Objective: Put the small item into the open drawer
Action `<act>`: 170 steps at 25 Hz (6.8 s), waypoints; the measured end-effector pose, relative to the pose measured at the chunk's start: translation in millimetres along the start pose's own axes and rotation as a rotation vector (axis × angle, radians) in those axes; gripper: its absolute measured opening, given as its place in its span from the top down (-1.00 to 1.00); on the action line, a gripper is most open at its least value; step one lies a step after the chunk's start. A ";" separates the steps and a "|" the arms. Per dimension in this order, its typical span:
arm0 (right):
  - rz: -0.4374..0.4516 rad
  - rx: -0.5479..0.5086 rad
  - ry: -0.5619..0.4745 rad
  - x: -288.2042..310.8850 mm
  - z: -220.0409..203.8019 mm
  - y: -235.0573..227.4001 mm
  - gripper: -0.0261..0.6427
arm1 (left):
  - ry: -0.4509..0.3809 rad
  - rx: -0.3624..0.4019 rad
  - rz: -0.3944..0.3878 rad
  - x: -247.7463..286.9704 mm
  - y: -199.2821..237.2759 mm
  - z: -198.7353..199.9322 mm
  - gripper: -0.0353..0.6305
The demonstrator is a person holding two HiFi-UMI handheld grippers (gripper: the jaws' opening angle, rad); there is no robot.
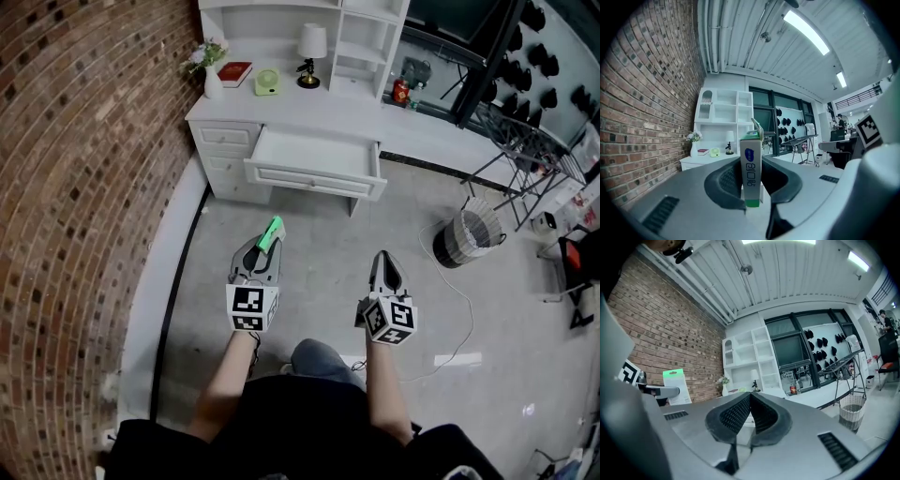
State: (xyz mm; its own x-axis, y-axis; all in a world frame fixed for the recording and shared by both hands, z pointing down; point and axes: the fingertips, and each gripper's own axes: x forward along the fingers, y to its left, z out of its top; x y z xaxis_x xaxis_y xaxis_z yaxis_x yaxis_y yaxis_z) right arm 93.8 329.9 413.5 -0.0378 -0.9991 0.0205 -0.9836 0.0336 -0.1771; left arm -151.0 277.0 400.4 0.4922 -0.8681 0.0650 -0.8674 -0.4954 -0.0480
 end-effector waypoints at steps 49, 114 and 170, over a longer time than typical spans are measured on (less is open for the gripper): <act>0.150 0.027 0.163 600.0 -2.3 -130.7 0.92 | 0.197 -0.038 0.027 556.1 153.2 -34.5 0.62; 0.240 -0.061 0.681 693.2 -210.8 -150.8 0.92 | 1.048 0.067 -0.331 677.5 98.1 -287.6 0.35; 0.080 -0.083 0.010 600.9 74.0 -142.1 0.93 | 0.044 -0.044 -0.166 610.4 155.4 56.8 0.82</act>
State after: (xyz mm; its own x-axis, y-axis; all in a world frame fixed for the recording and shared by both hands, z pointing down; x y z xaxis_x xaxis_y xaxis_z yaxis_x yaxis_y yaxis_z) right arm 223.9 -277.2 378.2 -0.1177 -0.9929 0.0195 -0.9886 0.1153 -0.0969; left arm 18.9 -331.7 375.9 0.6259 -0.7718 0.1123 -0.7774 -0.6289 0.0107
